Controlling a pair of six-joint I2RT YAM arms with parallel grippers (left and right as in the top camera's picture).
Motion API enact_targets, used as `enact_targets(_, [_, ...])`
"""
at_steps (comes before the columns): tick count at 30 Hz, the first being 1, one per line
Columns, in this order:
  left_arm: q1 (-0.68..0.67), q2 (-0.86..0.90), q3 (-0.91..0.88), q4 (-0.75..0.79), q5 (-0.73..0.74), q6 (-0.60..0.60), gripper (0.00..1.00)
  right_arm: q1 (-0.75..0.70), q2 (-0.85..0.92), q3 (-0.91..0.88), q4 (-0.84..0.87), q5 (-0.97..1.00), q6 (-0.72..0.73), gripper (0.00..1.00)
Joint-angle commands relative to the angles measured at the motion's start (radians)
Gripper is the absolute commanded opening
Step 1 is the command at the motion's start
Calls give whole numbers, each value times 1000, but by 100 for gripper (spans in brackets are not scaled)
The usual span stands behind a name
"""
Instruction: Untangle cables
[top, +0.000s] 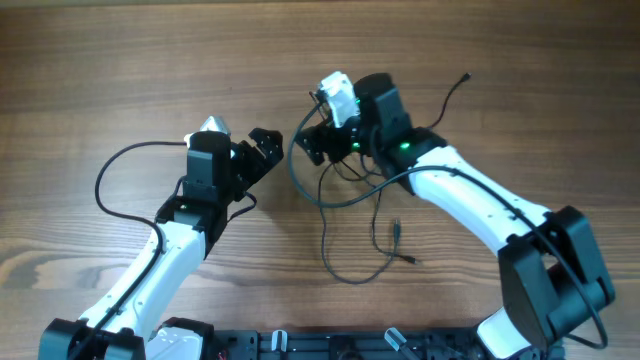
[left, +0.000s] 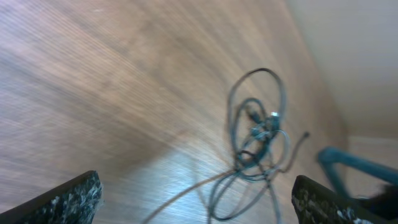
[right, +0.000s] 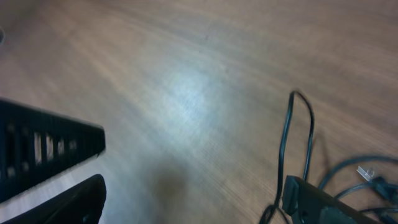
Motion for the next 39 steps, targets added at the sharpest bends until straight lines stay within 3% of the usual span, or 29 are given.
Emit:
enact_targets(1, [60,5,5,-71,-71,-34,100,11,78,8,71,188,-6,91])
enact_targets(6, [210,5,5,-107,71,-50,100,11,245,84,111,227,-6,81])
enact_targets(8, [214,5,5,-107,86,-50,100,12,291,123,110,207,-2,59])
enact_targets(10, [214,5,5,-107,134,-50,100,12,287,156,106,166,60,8])
enact_targets(11, [214,5,5,-106,182,-46,100,11,262,208,78,114,109,4])
enact_targets(18, [207,5,5,-72,343,-47,100,11,-70,269,-216,-91,138,4])
enact_targets(23, [53,9,5,35,355,-47,100,10,-159,269,-255,-388,34,4])
enact_targets(27, [-93,53,5,85,169,-47,100,10,-210,269,-257,-485,-11,4])
enact_targets(30, [-180,121,5,97,-80,-45,100,-30,-279,269,-264,-484,-44,4])
enact_targets(32, [-223,186,5,166,-90,-43,100,-95,-325,269,-260,-485,-25,4])
enact_targets(35, [-286,283,5,212,-89,-42,87,-154,-352,269,-269,-485,-21,4])
enact_targets(38, [-303,300,5,157,-68,40,59,-172,-351,269,-282,-484,-6,4])
enact_targets(39, [-300,300,5,114,-81,40,41,-171,-351,269,-287,-484,-6,4])
